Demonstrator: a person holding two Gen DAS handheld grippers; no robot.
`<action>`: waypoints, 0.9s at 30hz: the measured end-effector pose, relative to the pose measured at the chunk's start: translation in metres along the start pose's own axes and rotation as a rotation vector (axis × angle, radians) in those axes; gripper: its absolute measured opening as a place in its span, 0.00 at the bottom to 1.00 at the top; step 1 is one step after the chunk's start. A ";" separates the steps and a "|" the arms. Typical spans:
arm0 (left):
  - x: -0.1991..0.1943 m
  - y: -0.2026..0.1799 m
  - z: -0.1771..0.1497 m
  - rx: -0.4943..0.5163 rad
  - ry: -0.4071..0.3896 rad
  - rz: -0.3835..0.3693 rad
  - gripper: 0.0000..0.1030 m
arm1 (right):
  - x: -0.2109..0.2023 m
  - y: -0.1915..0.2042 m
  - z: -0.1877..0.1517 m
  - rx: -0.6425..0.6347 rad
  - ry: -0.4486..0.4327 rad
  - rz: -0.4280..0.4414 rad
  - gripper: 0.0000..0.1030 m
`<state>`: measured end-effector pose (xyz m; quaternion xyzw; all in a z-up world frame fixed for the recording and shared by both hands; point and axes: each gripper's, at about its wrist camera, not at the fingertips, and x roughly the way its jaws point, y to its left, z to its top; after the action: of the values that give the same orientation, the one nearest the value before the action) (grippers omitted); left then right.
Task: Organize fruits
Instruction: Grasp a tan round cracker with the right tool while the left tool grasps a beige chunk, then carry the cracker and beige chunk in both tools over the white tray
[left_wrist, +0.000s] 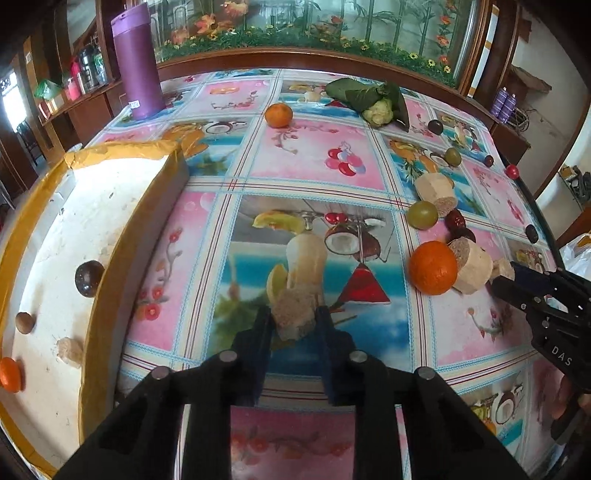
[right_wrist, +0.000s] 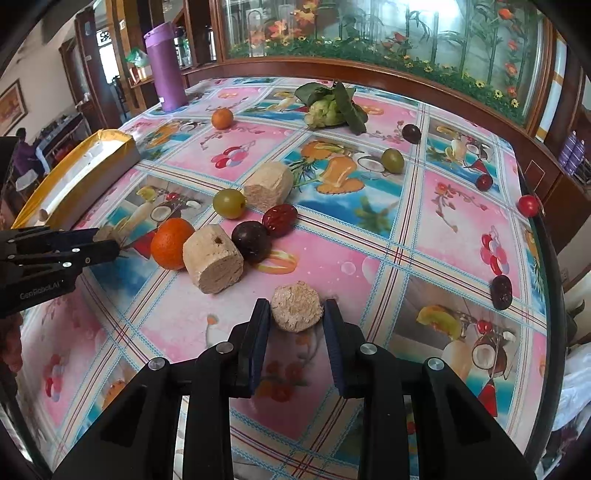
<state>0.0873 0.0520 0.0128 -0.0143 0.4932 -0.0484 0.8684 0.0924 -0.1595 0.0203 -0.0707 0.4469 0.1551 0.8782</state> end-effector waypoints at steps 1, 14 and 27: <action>-0.002 0.002 -0.001 -0.012 0.001 -0.012 0.26 | -0.002 0.000 0.000 0.002 -0.004 -0.001 0.28; -0.050 -0.002 -0.025 0.005 -0.037 -0.154 0.26 | -0.039 0.012 -0.012 0.043 -0.036 -0.021 0.28; -0.082 0.030 -0.034 0.004 -0.095 -0.159 0.26 | -0.048 0.055 -0.018 0.060 -0.016 -0.012 0.28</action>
<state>0.0184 0.0909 0.0630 -0.0542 0.4485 -0.1174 0.8844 0.0337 -0.1227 0.0496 -0.0458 0.4440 0.1370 0.8843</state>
